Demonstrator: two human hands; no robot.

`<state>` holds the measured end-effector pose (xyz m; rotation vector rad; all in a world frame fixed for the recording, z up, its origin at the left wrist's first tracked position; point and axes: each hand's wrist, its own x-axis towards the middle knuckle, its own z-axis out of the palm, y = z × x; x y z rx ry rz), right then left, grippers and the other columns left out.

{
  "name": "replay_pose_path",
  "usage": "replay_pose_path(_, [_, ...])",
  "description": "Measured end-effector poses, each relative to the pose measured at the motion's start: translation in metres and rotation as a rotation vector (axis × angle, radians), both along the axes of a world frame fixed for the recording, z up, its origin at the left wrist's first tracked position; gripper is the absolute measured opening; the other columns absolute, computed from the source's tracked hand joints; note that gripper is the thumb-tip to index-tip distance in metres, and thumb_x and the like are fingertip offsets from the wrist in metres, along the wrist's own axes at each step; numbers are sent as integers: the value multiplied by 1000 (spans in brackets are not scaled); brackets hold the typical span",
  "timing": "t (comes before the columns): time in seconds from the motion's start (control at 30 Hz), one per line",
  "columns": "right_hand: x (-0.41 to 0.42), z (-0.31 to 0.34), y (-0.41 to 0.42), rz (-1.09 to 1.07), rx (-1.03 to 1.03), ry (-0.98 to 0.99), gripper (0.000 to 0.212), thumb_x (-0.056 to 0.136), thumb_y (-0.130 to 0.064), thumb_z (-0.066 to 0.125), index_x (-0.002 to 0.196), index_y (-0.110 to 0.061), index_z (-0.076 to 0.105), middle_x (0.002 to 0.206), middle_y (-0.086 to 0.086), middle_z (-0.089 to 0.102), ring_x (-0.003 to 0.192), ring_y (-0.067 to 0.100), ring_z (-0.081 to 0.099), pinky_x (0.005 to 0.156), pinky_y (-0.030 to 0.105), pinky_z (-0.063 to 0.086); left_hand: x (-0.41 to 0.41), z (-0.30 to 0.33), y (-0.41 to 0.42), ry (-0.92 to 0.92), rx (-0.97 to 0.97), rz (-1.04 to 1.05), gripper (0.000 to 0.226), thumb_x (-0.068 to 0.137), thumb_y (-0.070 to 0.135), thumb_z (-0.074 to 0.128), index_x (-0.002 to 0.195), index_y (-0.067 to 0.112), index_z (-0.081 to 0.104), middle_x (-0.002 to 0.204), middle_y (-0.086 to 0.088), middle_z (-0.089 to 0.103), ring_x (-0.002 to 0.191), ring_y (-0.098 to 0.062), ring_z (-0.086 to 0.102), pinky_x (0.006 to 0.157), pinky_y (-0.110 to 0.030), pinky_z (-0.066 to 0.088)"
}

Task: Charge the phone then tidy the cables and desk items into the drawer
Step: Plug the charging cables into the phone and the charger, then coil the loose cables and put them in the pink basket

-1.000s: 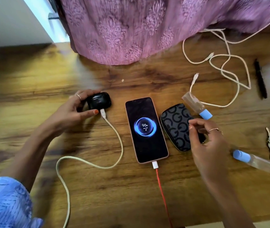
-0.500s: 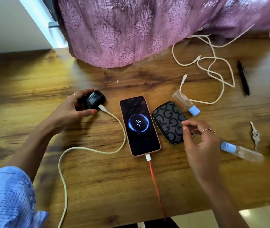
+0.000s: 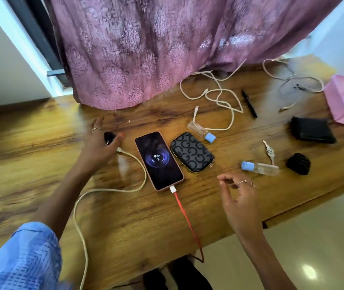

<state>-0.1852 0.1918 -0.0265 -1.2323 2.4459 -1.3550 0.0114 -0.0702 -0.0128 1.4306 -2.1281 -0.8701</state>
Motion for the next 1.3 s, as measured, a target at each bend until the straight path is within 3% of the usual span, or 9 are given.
replay_pose_path(0.13, [3,2,29,-83,24,6,18,85,-1,63,91,-18,66,89,-21,58,92,-14,49,74,5,38,-35,14,20,-39,-93,-116,87,76,63,51,145,16,29,150,-12,29,141,-32,20,116,-47,19])
replay_pose_path(0.23, [-5,5,48,-144,13,-1,19,85,-1,62,92,-18,67,88,-10,63,92,-13,49,74,3,38,-63,25,41,-82,-101,-167,78,87,45,59,149,18,20,156,-7,15,144,-31,9,114,-50,12])
replay_pose_path(0.4, [-22,22,70,-247,-42,-96,18,88,-7,61,93,-23,67,90,-21,59,91,-14,49,70,18,44,-98,39,71,-168,-118,-299,78,89,42,57,150,20,14,157,-1,9,144,-29,6,114,-49,10])
replay_pose_path(0.67, [-67,35,71,-254,-22,-139,16,89,-11,60,92,-27,61,88,-18,58,88,-7,50,67,3,36,-140,35,86,-219,-106,-407,77,89,46,55,150,25,13,157,1,5,145,-25,0,115,-50,9])
replay_pose_path(0.77, [-98,33,70,-200,-20,-147,18,89,-10,59,89,-28,62,92,-14,61,91,-2,52,73,7,39,-169,34,89,-258,-104,-391,70,89,49,53,147,22,24,155,1,12,144,-25,4,114,-47,10])
replay_pose_path(0.87, [-138,36,66,-119,9,-154,19,88,-8,60,90,-26,64,92,-11,64,90,2,57,77,15,46,-202,27,84,-370,-80,-423,65,84,62,46,132,18,50,142,-1,40,139,-24,26,113,-41,18])
replay_pose_path(1.0, [-184,41,61,-11,63,-116,17,88,-12,61,88,-29,60,82,-18,61,80,-5,57,67,0,40,-244,5,85,-459,-139,-452,54,89,42,57,136,16,46,137,-6,50,130,-22,41,110,-35,28])
replay_pose_path(1.17, [-225,38,60,117,111,-30,27,88,-15,63,81,-39,53,83,-23,54,82,-2,55,67,3,40,-279,-12,85,-547,-205,-445,50,82,28,40,126,11,55,126,-12,58,122,-29,51,103,-33,35])
replay_pose_path(1.3, [-255,42,64,200,122,-37,37,89,-12,62,76,-44,48,84,-21,54,84,2,55,71,2,40,-287,-24,80,-623,-291,-386,38,85,13,46,122,8,56,126,-12,57,119,-31,50,101,-34,33])
